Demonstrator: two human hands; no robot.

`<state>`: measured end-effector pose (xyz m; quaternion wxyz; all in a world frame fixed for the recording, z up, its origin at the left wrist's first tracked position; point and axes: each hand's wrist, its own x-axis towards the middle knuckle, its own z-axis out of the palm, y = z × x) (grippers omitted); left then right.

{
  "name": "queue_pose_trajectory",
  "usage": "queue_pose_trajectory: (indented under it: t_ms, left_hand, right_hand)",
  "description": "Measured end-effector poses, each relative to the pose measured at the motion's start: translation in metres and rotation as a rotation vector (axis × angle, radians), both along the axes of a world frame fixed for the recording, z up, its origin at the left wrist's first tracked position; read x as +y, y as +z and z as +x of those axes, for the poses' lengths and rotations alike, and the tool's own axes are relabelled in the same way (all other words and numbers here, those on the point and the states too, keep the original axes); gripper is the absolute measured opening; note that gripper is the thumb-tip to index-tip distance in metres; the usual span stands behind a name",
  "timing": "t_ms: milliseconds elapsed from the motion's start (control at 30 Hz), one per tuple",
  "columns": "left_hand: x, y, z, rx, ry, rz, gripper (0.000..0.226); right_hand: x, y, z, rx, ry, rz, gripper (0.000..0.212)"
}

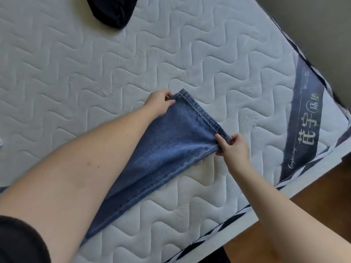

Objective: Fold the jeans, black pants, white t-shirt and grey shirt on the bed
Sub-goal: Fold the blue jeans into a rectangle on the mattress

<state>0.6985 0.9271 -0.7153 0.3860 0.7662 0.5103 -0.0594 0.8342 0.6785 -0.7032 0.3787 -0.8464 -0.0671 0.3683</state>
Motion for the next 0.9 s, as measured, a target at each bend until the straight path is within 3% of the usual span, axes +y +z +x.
queue_pose_trajectory:
  t_ms: [167,333,467,567,733,900]
  left_hand:
    - [0.012,0.002,0.024,-0.048,-0.109,0.043,0.010]
    - [0.016,-0.008,0.042,0.006,-0.132,0.115,0.019]
    - [0.013,-0.016,0.040,0.102,-0.181,0.272,0.021]
    - [0.010,-0.013,0.033,0.234,-0.152,0.416,0.037]
    - [0.013,-0.003,-0.002,0.259,-0.172,0.202,0.041]
    - [0.010,0.012,-0.100,0.241,-0.153,0.027,0.033]
  right_hand:
    - [-0.004,-0.007,0.013,-0.024,0.029,-0.009,0.026]
    - [0.007,-0.020,0.034,-0.138,0.131,-0.136,0.022]
    - [0.014,-0.030,0.045,0.018,0.037,-0.124,0.028]
    - [0.017,-0.032,0.052,0.114,-0.001,-0.115,0.031]
    - [0.017,-0.027,0.048,0.066,0.014,-0.128,0.033]
    - [0.011,-0.007,0.018,-0.220,0.024,-0.248,0.036]
